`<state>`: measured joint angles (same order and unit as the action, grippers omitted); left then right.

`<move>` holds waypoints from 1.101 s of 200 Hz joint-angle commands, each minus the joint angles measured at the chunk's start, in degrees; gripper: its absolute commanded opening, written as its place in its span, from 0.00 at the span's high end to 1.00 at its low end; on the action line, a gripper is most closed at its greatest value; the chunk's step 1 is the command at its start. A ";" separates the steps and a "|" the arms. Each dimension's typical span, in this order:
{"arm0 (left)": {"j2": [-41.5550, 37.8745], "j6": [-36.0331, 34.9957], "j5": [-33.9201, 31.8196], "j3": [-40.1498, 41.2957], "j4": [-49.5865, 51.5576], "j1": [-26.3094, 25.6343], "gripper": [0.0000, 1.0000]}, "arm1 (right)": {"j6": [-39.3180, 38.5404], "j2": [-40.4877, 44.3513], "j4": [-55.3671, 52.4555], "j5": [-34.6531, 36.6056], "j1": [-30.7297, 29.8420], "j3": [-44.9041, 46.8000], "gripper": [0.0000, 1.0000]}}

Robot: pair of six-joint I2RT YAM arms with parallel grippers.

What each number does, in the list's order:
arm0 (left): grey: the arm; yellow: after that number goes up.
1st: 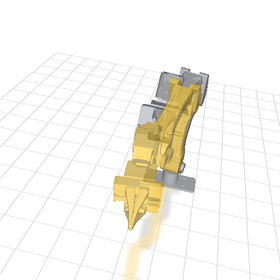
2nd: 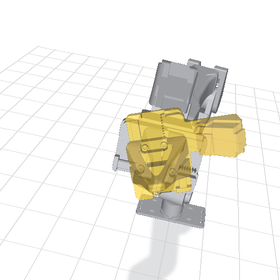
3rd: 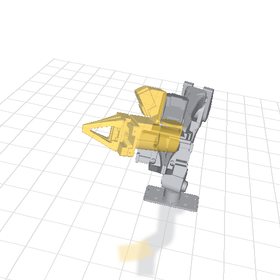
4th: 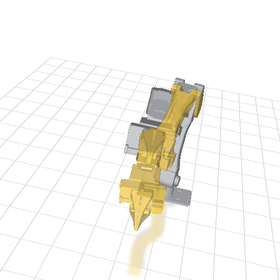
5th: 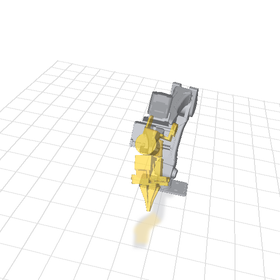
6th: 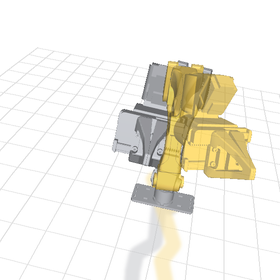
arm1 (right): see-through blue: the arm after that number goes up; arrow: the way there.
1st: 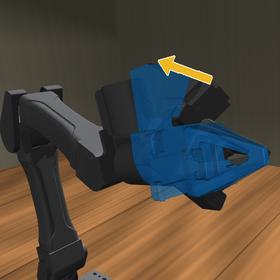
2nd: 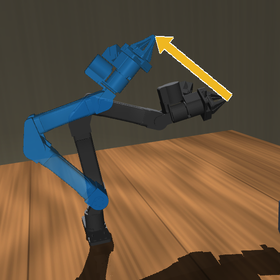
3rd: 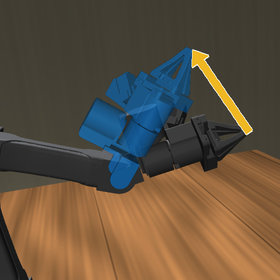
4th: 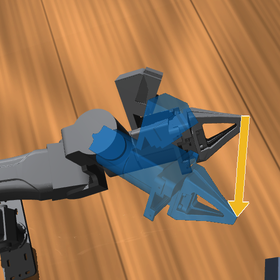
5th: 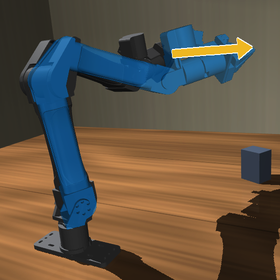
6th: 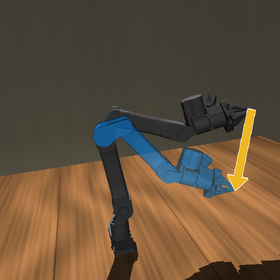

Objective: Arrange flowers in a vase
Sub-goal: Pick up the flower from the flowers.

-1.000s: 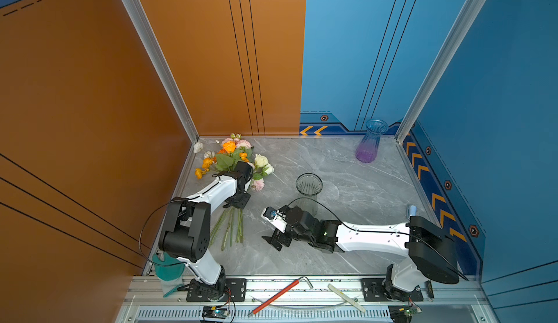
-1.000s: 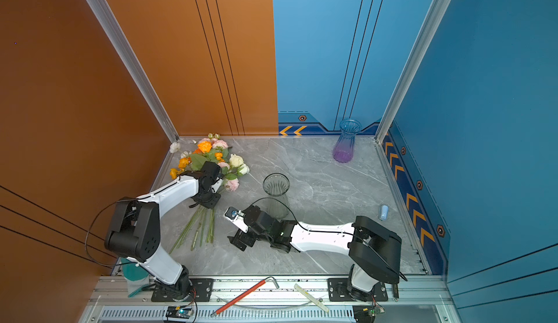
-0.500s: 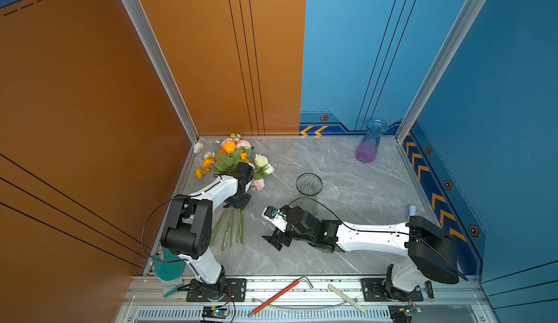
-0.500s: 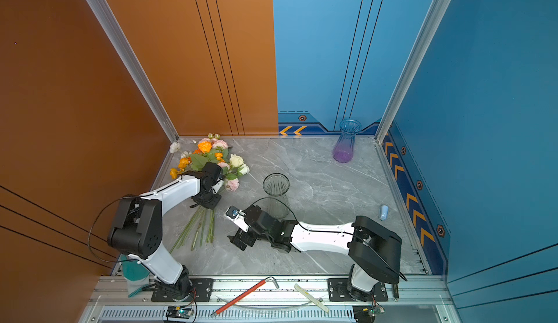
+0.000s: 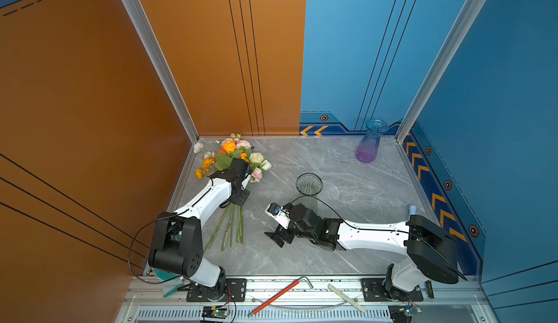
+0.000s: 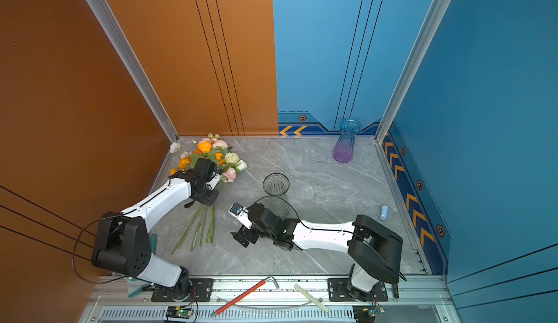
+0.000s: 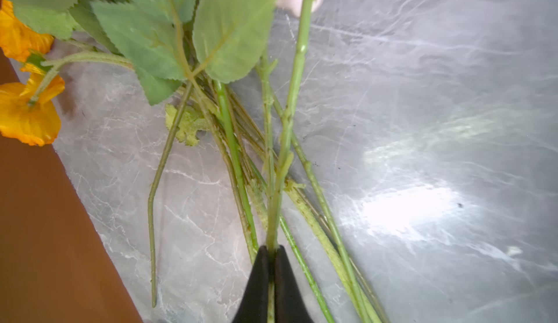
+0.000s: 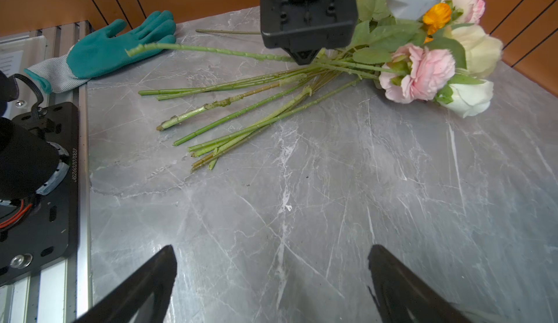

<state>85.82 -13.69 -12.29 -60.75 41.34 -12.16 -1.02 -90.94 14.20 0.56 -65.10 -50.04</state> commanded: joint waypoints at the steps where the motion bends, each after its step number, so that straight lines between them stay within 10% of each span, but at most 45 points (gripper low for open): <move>1: -2.71 1.38 8.13 -0.91 3.92 0.26 1.00 | 1.03 2.91 1.87 -0.29 0.51 1.43 0.00; 56: -6.11 5.86 22.76 -4.09 6.11 1.85 1.00 | -0.02 7.89 4.48 0.21 0.55 4.37 0.00; 220: -18.62 19.67 27.97 -10.78 2.61 2.81 1.00 | 0.75 11.02 5.86 -0.86 0.87 5.72 0.00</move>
<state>68.73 3.01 13.28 -69.43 46.06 -9.43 -1.21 -81.41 18.70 0.51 -64.55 -45.06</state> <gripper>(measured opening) 0.050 0.997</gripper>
